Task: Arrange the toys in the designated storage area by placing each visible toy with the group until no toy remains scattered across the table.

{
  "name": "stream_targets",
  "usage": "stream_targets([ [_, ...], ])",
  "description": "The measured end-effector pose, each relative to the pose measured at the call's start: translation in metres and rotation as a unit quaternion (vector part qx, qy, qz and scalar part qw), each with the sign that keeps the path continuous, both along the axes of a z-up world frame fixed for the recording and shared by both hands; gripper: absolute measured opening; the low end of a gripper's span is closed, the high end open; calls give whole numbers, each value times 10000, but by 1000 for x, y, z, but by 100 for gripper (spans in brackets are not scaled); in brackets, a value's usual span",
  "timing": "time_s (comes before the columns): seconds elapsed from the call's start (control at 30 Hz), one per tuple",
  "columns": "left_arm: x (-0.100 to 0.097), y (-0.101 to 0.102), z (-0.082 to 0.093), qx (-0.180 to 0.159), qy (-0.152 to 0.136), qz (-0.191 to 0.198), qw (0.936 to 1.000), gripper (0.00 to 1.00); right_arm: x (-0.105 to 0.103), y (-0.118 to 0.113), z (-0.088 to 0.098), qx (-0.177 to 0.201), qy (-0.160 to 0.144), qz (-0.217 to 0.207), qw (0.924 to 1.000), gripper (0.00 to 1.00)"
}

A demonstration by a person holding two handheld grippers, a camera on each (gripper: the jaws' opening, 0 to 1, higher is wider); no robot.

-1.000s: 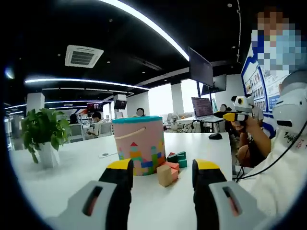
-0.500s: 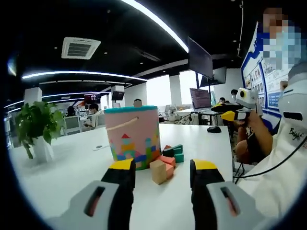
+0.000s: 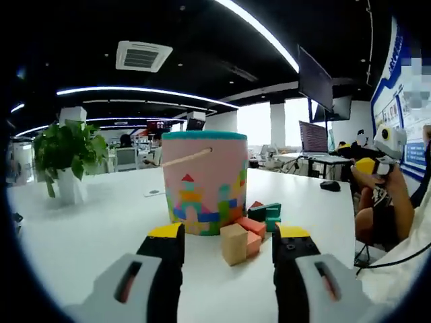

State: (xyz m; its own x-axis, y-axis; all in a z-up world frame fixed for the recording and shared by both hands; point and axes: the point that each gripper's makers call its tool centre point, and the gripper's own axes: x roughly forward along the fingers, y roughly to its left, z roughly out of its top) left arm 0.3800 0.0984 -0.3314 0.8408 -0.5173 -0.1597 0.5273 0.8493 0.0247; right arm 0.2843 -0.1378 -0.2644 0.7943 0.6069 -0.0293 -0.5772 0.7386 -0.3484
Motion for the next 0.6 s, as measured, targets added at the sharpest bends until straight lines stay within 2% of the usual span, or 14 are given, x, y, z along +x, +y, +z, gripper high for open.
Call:
stream_targets([
  [0.07,2,-6,-3,-93,44,47,9999,50,0,0,-1,29,8,19,10000,39],
  [0.13,2,-16,-7,-164,54,32,9998,50,3,-5,-1,259,121,-27,9996,37],
  [0.3,9,-29,-14,-47,68,61,9999,46,7,-6,-2,351,143,-72,9993,33],
  [0.37,8,-38,-10,-267,17,-55,9996,41,6,-3,-2,349,137,-50,9993,33],
  [0.4,8,-40,-11,-241,3,-43,9997,41,6,-2,-3,329,132,-39,9994,33],
  [0.47,13,-42,-18,120,-10,53,9999,41,4,1,-3,266,103,-1,9996,33],
  [0.6,19,-41,-23,-38,73,168,9998,44,2,2,-4,257,98,29,9996,33],
])
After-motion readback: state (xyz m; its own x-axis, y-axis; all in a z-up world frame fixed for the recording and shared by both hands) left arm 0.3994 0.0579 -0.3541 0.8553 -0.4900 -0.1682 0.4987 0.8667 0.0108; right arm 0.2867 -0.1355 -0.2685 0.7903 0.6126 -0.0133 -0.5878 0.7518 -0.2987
